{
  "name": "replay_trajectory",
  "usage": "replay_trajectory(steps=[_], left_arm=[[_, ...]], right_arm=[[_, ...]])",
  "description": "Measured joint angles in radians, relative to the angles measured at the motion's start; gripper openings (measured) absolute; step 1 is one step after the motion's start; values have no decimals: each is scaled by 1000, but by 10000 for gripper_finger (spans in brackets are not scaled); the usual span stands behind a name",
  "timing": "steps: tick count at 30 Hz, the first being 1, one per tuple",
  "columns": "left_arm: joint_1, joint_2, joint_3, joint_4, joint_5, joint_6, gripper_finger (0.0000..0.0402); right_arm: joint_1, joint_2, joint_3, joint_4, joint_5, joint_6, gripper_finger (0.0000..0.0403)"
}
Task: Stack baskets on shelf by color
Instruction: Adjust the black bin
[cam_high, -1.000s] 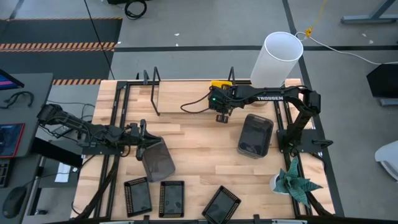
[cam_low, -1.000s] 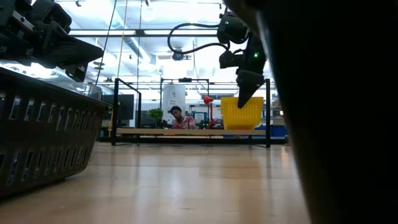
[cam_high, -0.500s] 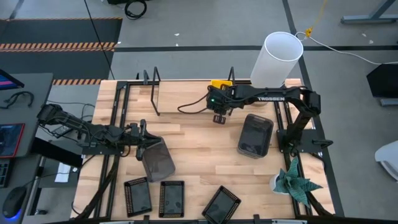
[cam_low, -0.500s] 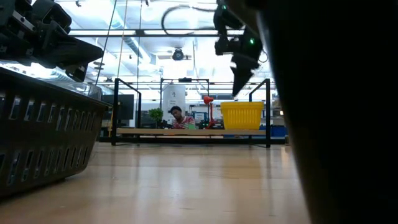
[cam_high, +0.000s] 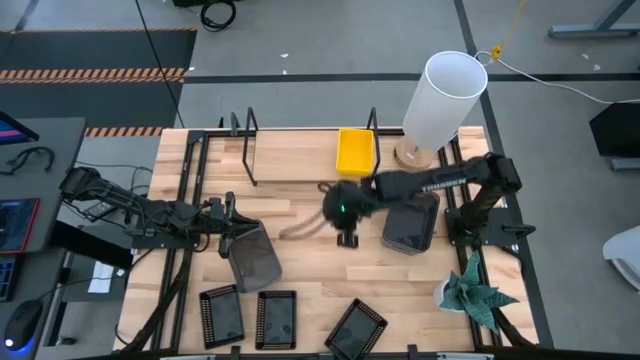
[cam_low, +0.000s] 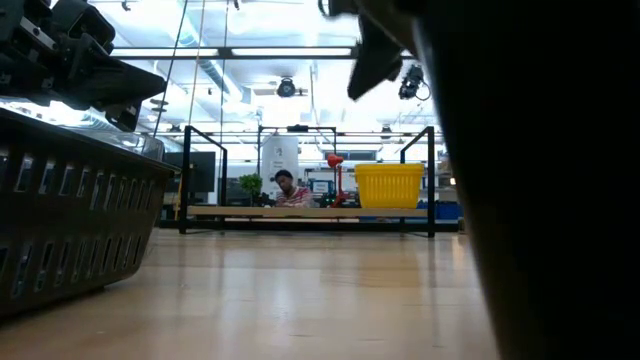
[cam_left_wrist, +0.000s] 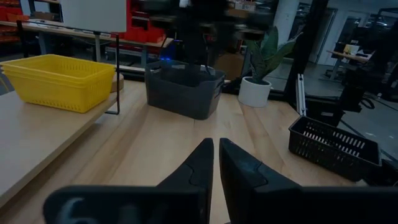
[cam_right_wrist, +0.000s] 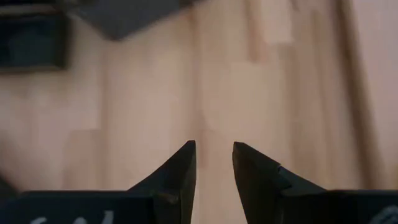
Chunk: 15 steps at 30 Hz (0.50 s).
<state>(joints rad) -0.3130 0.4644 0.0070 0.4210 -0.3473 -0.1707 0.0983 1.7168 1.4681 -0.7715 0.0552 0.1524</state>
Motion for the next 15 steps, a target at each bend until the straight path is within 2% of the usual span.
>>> replay_trajectory(steps=[8,15], left_arm=[[0,0,0,0,0,0,41],[0,0,0,0,0,0,33]], right_arm=[[212,0,0,167,133,117,110],[323,-1,0,247,248,128,110]])
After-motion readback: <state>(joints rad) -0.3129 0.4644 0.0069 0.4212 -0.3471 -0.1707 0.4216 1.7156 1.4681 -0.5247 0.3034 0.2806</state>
